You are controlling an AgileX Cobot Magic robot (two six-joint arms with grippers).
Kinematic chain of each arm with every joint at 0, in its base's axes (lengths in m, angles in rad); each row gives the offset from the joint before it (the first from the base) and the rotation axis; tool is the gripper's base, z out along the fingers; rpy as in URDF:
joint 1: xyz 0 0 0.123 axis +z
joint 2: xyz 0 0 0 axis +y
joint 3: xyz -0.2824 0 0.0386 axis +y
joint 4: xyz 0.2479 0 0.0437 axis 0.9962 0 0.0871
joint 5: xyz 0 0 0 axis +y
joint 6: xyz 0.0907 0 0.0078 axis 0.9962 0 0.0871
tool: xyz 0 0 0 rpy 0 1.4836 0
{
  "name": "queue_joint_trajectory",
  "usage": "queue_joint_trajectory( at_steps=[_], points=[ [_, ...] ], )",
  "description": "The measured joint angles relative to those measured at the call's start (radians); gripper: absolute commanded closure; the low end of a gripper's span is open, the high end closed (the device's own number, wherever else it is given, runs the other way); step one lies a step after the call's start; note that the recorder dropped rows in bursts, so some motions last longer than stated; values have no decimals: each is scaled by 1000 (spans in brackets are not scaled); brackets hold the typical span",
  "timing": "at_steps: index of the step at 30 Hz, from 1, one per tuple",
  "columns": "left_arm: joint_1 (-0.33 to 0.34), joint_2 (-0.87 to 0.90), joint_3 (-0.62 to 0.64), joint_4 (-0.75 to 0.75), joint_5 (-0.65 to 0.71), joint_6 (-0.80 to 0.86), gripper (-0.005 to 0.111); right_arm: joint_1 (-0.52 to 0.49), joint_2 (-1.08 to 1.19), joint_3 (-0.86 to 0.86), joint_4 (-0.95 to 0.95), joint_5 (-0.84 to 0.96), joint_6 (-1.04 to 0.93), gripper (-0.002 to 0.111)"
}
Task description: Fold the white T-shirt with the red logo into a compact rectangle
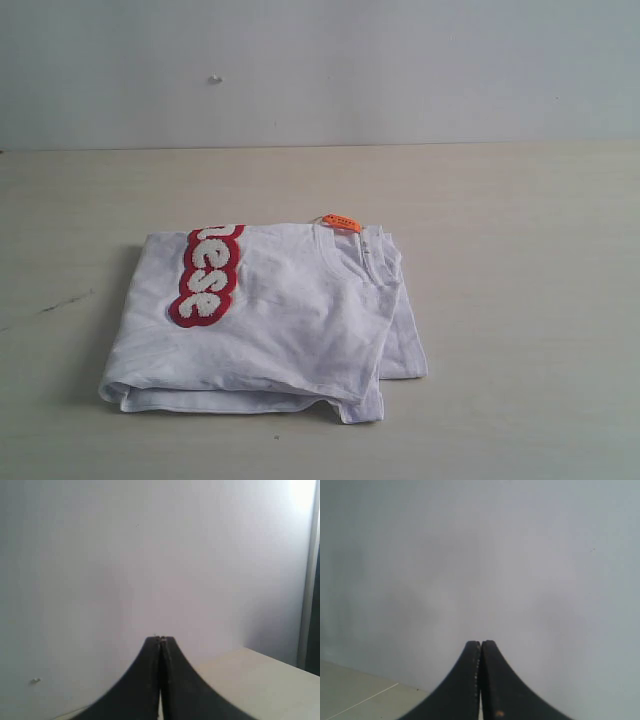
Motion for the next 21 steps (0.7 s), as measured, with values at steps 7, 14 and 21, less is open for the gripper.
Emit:
queue_joint_trajectory(
  at_steps=[7,14,21],
  points=[
    [0,0,0,19,0,0,107,0,0,0,0,0,0,108],
    [0,0,2,170,0,0,107,0,0,0,0,0,0,108],
    [17,-15,66,310,-10,-125,107,0,0,0,0,0,0,108]
  ],
)
